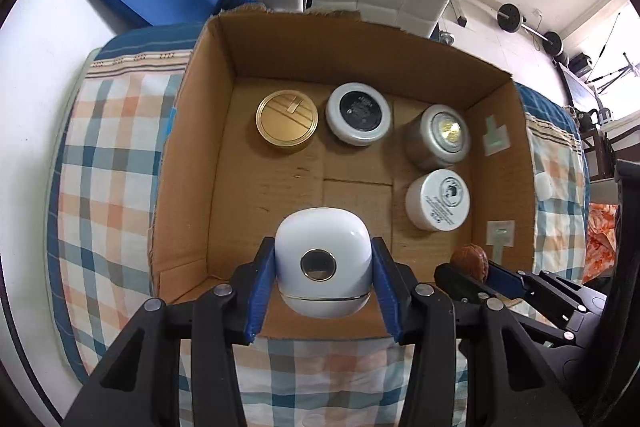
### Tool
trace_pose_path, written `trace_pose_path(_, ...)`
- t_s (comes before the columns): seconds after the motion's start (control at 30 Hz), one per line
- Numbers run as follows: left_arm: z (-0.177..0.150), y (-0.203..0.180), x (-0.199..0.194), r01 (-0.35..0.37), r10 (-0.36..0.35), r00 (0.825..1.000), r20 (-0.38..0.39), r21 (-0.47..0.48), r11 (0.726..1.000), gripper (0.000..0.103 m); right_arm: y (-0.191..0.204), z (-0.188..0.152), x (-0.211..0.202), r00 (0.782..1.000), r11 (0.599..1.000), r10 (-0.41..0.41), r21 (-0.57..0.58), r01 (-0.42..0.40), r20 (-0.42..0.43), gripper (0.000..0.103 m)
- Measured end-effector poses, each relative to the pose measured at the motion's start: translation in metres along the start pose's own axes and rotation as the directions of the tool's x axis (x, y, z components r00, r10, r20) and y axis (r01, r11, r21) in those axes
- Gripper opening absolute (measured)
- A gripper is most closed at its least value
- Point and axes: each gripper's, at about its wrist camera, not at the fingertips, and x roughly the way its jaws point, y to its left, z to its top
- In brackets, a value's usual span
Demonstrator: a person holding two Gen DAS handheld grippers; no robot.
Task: Organize rigid objects
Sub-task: 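Carry the white case and walnut with both grippers over the box, then lower the white case and walnut onto the box floor and open both grippers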
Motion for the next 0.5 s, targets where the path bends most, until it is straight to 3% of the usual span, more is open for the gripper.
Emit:
trace_pose_path(0.17, 0.007, 0.016, 0.046, 0.022, -0.023, 0.995, -0.097, -0.007, 1.000, 0.043, 0.005, 0.006, 0.043, 0.999, 1.000, -0.005, 0.023, 0.006, -0.050, 0.035)
trace_pose_path(0.37, 0.009, 0.032, 0.097, 0.047, -0.054, 0.975, -0.217, -0.035, 0.998, 0.043, 0.007, 0.016, 0.083, 0.994, 0.999, -0.019, 0.045, 0.024, -0.110, 0.035)
trace_pose_path(0.5, 0.012, 0.035, 0.110, 0.049, -0.055, 0.970, -0.239, -0.031, 0.998, 0.043, 0.012, 0.024, 0.097, 0.991, 0.999, -0.030, 0.042, 0.035, -0.127, 0.036)
